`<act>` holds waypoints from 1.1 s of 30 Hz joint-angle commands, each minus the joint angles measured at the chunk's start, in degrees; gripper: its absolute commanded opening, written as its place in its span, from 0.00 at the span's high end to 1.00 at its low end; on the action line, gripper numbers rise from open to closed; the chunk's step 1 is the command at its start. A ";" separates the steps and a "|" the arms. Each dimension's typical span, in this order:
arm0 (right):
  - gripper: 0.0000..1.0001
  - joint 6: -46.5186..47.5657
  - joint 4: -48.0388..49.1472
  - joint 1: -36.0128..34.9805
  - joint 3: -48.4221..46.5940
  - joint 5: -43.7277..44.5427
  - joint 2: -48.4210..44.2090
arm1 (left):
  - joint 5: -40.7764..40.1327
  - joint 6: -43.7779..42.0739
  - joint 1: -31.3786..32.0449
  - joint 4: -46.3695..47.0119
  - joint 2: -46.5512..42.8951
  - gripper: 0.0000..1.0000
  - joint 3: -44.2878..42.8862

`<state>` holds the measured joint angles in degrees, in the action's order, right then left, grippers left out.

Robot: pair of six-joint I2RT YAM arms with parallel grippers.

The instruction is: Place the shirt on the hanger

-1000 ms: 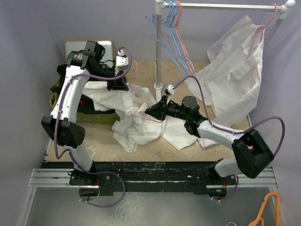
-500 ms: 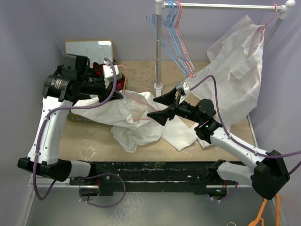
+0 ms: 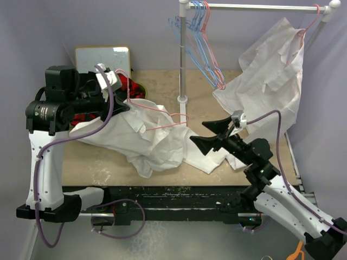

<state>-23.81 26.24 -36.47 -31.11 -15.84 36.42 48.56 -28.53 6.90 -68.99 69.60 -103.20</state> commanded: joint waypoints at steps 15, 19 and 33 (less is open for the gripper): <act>0.35 -15.91 40.94 -0.18 2.75 -5.12 33.33 | 8.66 -1.72 -2.85 -5.56 1.66 1.00 -6.95; 0.36 -17.36 43.51 -0.28 2.75 -5.71 35.82 | 7.53 -2.07 -2.85 -5.36 1.85 1.00 -6.58; 0.52 -19.54 47.40 -2.12 0.11 -7.73 43.27 | 5.76 -2.12 -2.93 -4.39 2.83 1.00 -6.43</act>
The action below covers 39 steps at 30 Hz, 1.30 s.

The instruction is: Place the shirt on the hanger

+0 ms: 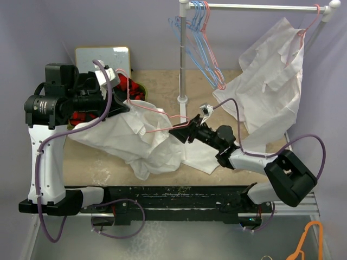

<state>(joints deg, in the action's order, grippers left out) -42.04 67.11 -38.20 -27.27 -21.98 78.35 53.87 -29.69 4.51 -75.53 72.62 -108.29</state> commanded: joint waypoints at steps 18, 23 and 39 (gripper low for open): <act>1.00 3.25 -18.79 8.19 -4.36 1.35 -12.57 | -15.50 -11.54 -0.65 -2.85 0.21 1.00 -6.16; 1.00 6.70 -27.68 9.41 -7.59 2.52 -15.75 | -18.88 -13.43 -0.65 -2.94 -0.07 1.00 -4.53; 1.00 7.30 -68.17 -2.17 -40.00 4.41 -11.86 | -27.57 -2.35 0.01 14.58 -0.90 1.00 3.78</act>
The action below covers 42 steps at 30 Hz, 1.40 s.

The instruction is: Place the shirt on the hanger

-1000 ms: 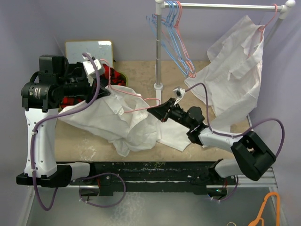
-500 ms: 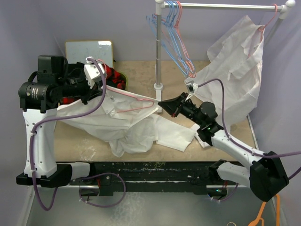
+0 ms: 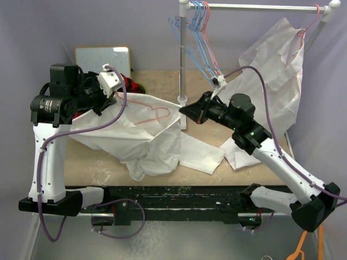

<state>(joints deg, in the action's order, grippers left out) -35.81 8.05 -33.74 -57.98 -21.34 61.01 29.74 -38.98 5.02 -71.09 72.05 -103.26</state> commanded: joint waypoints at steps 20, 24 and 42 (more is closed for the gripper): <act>1.00 -8.46 11.39 -18.73 -40.20 -3.63 29.74 | 0.33 19.30 -0.09 14.37 4.57 1.00 -14.15; 1.00 -7.42 10.00 -18.73 -33.05 -0.94 26.55 | -0.44 19.32 -0.09 13.92 5.41 1.00 -16.04; 0.00 44.74 13.69 -18.54 10.06 25.91 -21.77 | 11.03 -2.84 3.33 -1.12 1.78 1.00 -5.80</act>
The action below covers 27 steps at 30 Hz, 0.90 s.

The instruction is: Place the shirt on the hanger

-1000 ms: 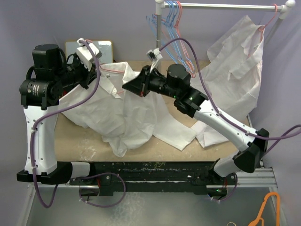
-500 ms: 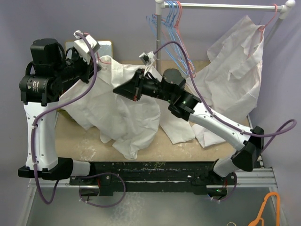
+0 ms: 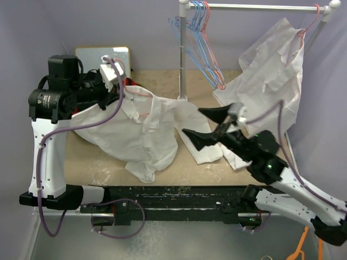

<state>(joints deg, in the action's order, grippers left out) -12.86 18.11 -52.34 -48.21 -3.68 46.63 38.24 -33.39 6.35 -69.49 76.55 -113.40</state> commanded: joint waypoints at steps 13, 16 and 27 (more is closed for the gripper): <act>0.04 24.65 -22.54 15.34 -22.47 -41.14 18.24 | 4.68 -14.42 7.34 -2.23 -3.24 1.00 6.68; 0.08 24.06 -23.54 15.34 -24.06 -43.11 21.28 | 5.43 -14.45 7.65 -3.50 -3.33 1.00 5.61; 0.28 20.34 -20.65 15.34 -25.40 -42.11 26.46 | 9.69 -18.66 8.21 -6.38 -3.78 1.00 5.30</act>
<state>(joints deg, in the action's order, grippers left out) 8.93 -5.15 -36.86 -70.61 -43.53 71.40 43.66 -49.58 14.06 -76.25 73.58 -105.56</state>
